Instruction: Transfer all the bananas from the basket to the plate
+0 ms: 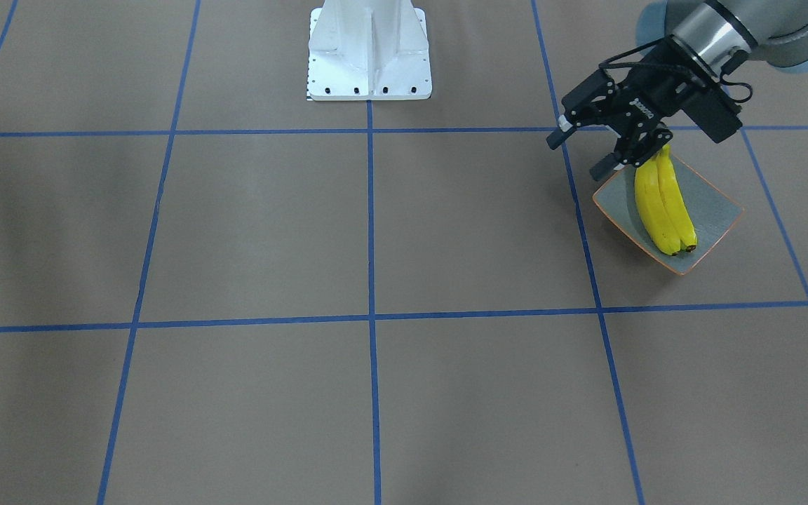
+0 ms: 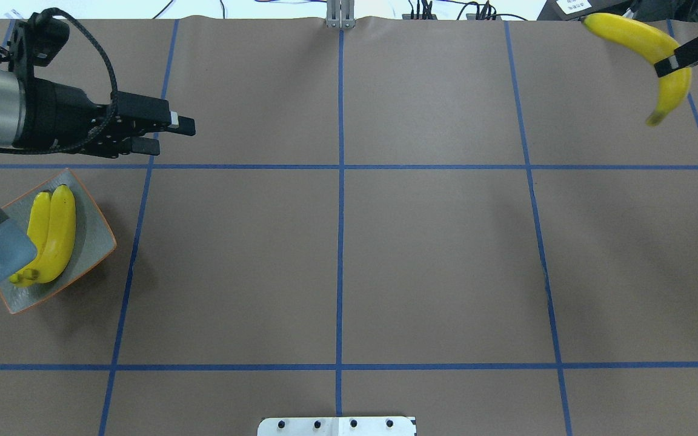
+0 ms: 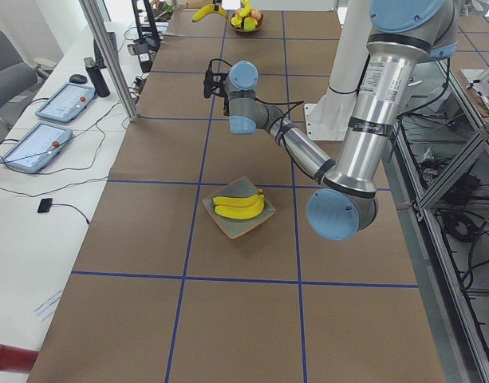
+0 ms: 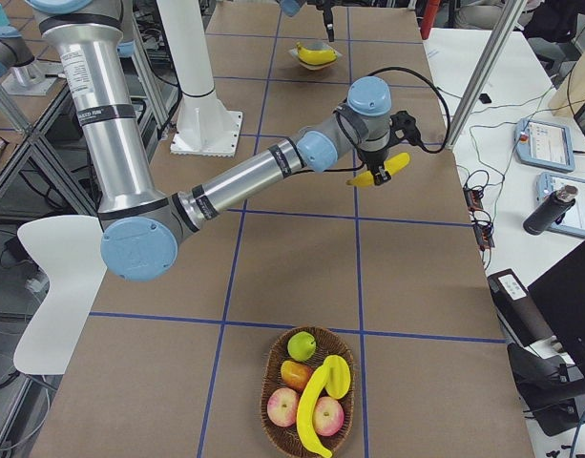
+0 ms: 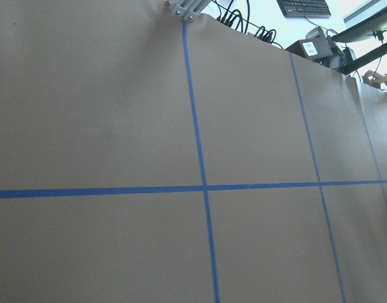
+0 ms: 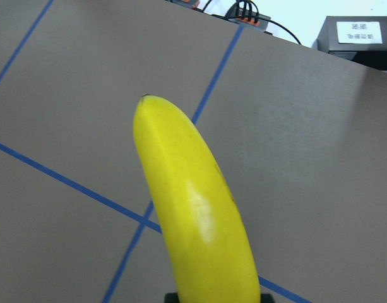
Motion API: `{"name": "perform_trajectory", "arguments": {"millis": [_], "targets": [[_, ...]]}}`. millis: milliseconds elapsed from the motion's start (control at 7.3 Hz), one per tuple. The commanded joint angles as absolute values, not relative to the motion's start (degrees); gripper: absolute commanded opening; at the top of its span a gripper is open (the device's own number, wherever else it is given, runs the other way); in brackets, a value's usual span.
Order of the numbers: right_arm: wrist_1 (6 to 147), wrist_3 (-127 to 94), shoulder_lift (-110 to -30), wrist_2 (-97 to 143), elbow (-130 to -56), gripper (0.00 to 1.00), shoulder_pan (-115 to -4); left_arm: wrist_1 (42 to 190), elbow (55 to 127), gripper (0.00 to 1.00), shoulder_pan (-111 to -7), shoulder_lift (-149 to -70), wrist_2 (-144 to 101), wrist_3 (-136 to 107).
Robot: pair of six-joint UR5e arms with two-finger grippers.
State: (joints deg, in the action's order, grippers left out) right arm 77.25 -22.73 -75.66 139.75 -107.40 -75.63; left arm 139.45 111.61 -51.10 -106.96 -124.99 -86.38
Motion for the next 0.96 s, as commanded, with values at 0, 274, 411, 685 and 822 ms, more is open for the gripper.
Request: {"name": "perform_trajectory", "arguments": {"millis": [0,274,411,685,822], "targets": [[68.7,-41.8,-72.9,136.8,-109.1,0.00,-68.6,139.4,111.4,1.00,-47.6,-111.1,-120.1,-95.6],[68.4,-56.2,-66.8,127.6,-111.0,0.00,-59.2,139.3,110.0,1.00,-44.5,-116.3,-114.1,-102.9],[68.4,-61.9,-64.3,120.0,-112.4,0.00,-52.6,139.5,109.3,1.00,-44.0,-117.5,-111.2,-106.0],[68.4,-66.5,-63.0,109.6,-114.9,0.00,-43.9,139.7,107.8,1.00,-43.2,-119.2,-110.8,-106.3],[68.5,-66.8,-62.8,104.2,-116.4,0.00,-39.4,139.4,107.2,1.00,-43.1,-120.3,-110.8,-106.9]]}}
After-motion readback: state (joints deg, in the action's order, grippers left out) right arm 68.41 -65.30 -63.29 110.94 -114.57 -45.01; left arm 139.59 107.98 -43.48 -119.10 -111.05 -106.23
